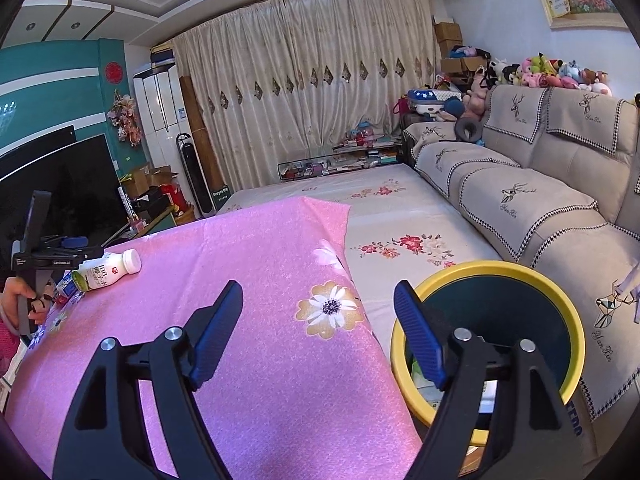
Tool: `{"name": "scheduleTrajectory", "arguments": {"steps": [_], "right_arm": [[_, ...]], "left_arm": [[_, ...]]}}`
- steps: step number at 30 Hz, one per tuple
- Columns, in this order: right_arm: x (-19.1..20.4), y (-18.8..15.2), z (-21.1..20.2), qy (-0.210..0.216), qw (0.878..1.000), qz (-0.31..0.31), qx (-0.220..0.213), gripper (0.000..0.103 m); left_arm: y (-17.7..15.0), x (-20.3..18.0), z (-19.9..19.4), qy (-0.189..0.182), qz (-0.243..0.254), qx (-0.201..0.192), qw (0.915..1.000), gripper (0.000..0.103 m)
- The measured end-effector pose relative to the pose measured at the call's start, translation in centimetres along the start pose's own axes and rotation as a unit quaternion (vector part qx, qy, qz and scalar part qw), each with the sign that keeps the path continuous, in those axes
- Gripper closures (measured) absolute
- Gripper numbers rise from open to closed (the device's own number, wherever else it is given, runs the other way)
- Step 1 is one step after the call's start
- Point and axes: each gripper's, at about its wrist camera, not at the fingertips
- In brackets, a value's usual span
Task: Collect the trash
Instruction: 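Move the left gripper toward the white coconut-water bottle on the table, then grasp the white coconut-water bottle around its body with the left gripper, then carry the coconut-water bottle over the yellow bin and open the left gripper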
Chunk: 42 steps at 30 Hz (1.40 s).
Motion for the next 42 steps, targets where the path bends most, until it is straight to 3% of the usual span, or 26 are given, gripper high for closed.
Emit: {"name": "scheduleTrajectory", "arguments": {"steps": [10,15,19,26,32,36,42], "right_arm": [[-0.8,-0.1,1.2,0.009,0.999,0.024,0.029,0.029],[-1.0,-0.3,1.5,0.013,0.999,0.033,0.037,0.029],[-0.8,-0.3,1.4,0.014,0.999,0.033,0.033,0.029],[-0.9,-0.1,0.5,0.012,0.999,0.032,0.013,0.029],[-0.9,-0.1,-0.6,0.003,1.000,0.029,-0.010,0.029],[-1.0,-0.6,-2.5,-0.006,1.000,0.006,-0.015,0.029],[-5.5,-1.6,-8.6,-0.031,0.998,0.041,-0.040,0.029]], "left_arm": [[-0.1,-1.1,3.9,-0.040,0.093,0.094,0.9905,0.016],[-0.4,-0.9,3.7,-0.071,0.072,0.108,0.9889,0.044],[-1.5,-1.3,3.5,-0.082,0.055,0.117,0.9882,0.047],[-3.0,-3.6,3.2,-0.025,0.036,0.108,0.9932,0.049],[-3.3,-7.3,0.1,0.014,0.024,0.066,0.9974,0.051],[-3.8,-12.5,-2.6,0.017,0.046,0.035,0.9982,0.051],[-3.5,-21.8,-6.1,-0.019,0.076,0.002,0.9969,0.051]]}}
Point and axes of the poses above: each gripper's, at about its wrist camera, not at the fingertips, and z roughly the way its jaws point, x to its left, y to its top, and after that the axes turned 12 degrees about -z, right-handed
